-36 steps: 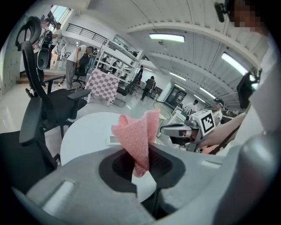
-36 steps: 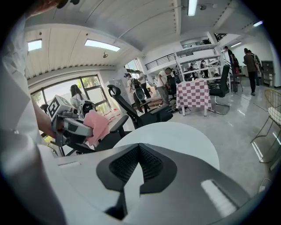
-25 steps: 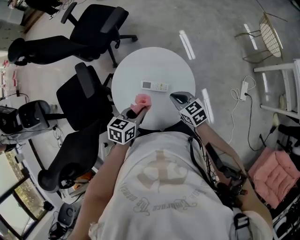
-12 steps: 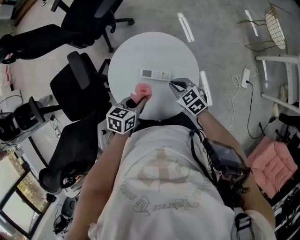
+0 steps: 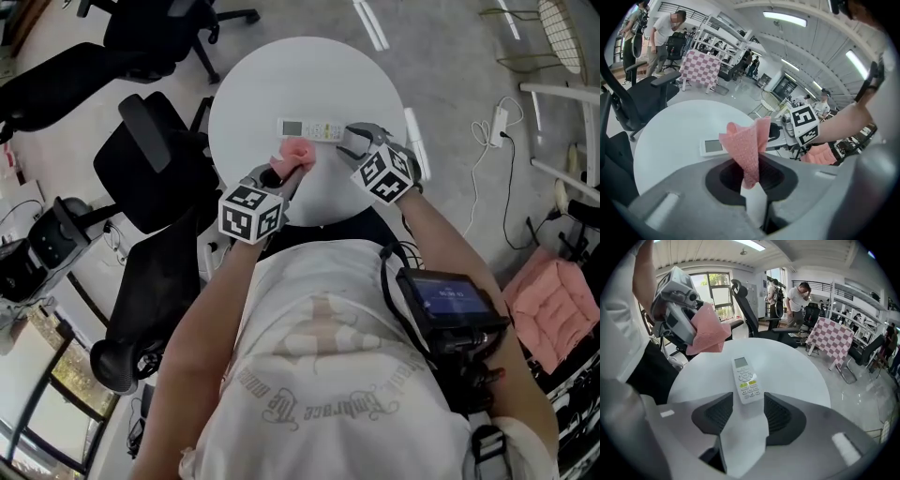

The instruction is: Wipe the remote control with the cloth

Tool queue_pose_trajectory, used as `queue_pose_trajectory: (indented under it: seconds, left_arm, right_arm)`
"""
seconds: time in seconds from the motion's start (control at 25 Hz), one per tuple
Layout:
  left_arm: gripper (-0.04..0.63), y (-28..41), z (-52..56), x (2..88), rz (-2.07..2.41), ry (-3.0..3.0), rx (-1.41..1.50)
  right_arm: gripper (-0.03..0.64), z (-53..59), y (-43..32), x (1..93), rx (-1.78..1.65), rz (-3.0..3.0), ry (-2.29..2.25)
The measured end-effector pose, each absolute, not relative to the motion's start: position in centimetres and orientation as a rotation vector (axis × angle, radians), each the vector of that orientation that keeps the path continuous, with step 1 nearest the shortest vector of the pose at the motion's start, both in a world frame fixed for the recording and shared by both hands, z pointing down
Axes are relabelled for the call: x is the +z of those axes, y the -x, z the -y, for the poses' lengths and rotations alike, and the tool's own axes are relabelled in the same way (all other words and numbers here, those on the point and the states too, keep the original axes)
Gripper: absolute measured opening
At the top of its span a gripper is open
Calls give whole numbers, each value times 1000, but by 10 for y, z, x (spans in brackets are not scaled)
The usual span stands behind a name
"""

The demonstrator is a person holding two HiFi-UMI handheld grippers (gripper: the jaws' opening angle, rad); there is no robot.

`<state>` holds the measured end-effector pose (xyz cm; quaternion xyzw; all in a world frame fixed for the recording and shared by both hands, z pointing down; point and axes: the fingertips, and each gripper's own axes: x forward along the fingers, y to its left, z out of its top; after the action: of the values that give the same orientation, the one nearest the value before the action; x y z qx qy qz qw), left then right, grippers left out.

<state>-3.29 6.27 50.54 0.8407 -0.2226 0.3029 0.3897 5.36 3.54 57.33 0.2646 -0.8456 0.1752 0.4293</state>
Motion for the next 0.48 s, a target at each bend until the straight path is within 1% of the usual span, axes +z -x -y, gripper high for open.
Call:
queue_pose_trajectory:
  seconds: [0.08, 0.16, 0.48]
  left_arm:
    - [46, 28, -61, 510, 554, -2130, 776]
    - [48, 24, -57, 515, 544, -2125, 784]
    - [48, 1, -34, 542, 521, -2075, 795]
  right_arm:
    - [259, -35, -55, 580, 416, 2096, -631]
    - [281, -32, -55, 588, 397, 2088, -595]
    - [279, -24, -46, 616, 315, 2087, -437]
